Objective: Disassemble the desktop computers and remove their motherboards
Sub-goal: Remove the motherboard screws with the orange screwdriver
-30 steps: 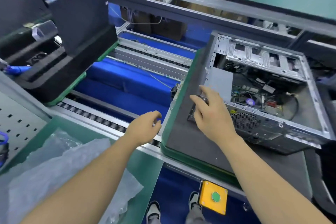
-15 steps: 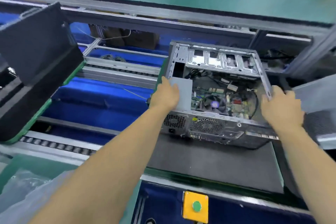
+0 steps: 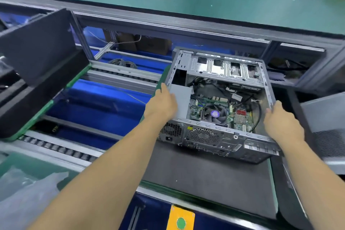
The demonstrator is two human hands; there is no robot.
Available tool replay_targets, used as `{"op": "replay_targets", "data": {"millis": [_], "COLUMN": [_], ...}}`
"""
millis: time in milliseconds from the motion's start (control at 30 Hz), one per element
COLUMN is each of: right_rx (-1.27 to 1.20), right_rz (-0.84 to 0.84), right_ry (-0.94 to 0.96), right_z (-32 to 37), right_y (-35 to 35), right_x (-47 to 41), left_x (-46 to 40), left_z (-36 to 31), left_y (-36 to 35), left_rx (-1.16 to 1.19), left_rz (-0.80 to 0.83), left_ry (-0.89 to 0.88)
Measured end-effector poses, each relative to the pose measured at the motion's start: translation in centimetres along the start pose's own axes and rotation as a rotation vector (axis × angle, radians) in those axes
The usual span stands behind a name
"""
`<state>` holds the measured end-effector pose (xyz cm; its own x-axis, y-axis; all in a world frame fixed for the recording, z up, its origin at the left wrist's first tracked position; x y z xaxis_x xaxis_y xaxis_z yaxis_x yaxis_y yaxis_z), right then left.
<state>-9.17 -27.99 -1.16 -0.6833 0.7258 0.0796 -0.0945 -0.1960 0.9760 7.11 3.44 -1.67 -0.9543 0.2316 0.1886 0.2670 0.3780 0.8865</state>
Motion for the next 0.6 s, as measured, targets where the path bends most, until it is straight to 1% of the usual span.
{"op": "replay_targets", "data": {"millis": [67,167,200,267,400,500,600], "right_rx": [0.011,0.008,0.006,-0.008,-0.036,-0.098,-0.223], "right_rz": [-0.005,-0.018,-0.018,-0.013,0.002,-0.012,0.016], "right_ry": [0.004,0.012,0.014,0.013,0.015,0.05,0.108], "right_z": [0.0,-0.1,-0.2,-0.2,-0.3,-0.5,-1.0], "right_y": [-0.1,-0.1,-0.1,-0.2,-0.6,-0.8,-0.6], "right_x": [-0.1,-0.2,-0.2,-0.4,-0.8,-1.2,-1.0], "left_x": [0.0,0.8,1.3,2.4,4.0,4.1,3.6], "left_z": [0.4,1.8,2.5,4.0,6.0,5.7,4.3], "left_y": [0.2,0.9,1.1,1.5,0.8,0.3,0.6], "left_rx": [0.087,0.337,0.376,0.372,0.429,0.454,0.382], "left_rz": [0.026,0.062,0.054,0.028,0.082,0.083,0.036], "left_ry": [-0.036,-0.072,-0.081,-0.108,-0.119,-0.123,-0.124]}}
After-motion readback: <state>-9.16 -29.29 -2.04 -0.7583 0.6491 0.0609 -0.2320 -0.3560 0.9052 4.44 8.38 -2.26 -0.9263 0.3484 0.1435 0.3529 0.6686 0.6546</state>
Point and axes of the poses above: each hand's wrist, its own x-axis away from the middle knuckle, its own y-axis out of the back of the hand, z = x × y, the point moved 4 cm from there along -x, towards the middle knuckle, and after that the axes turned 6 degrees about z, right-handed, at the moved point
